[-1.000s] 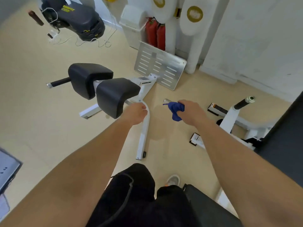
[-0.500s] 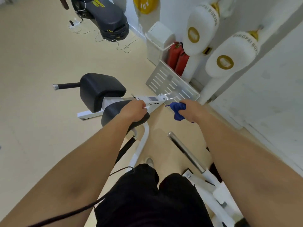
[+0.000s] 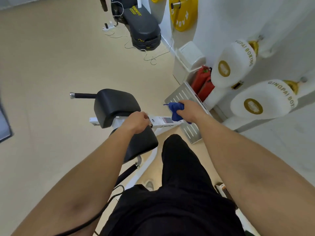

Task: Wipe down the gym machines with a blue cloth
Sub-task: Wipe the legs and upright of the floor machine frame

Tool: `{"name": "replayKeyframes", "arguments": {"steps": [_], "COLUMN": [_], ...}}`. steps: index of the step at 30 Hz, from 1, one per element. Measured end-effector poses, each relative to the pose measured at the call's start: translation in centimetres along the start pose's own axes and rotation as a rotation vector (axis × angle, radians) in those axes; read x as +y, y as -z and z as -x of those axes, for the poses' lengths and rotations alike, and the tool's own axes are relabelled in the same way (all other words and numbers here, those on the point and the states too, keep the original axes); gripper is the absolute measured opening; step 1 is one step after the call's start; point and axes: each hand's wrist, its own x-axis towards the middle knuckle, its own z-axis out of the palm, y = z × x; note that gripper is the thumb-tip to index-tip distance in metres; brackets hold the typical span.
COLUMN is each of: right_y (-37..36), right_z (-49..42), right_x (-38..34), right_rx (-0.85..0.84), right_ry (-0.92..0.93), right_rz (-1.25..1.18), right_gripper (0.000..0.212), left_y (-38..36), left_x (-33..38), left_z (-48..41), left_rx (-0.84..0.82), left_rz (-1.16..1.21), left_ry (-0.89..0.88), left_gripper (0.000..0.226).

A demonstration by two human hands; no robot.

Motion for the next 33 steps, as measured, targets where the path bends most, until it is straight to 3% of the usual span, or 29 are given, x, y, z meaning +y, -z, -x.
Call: {"name": "replayKeyframes", "arguments": {"steps": [8, 12, 20, 26, 33], "right_y": [5.1, 9.4, 15.3, 15.0, 12.3], "right_z": [-8.5, -11.8, -14.6, -16.0, -17.2], "right_x": [3.8, 8.2, 16.1, 18.3, 18.9], "right_rx": [-0.104, -0.187, -0.261, -0.294, -0.338], "right_ry": [0.168, 0.219, 0.292, 0.346, 0.379], "right_rz": [-0.040, -0.029, 0.114, 0.177, 0.281], "right_gripper": [0.007, 0.011, 0.024, 0.019, 0.015], "left_y": [-0.2, -0.6, -3.7, -6.6, -10.3], "left_x": [6.6, 12.1, 23.0, 23.4, 21.9], "left_z": [-6.4, -9.5, -13.1, -13.0, -13.2], "left_rx": [0.022, 0.089, 0.120, 0.101, 0.063], "left_rz": [0.057, 0.124, 0.284, 0.272, 0.338], "left_ry": [0.174, 0.289, 0.378, 0.436, 0.461], "left_gripper": [0.037, 0.008, 0.040, 0.025, 0.034]}}
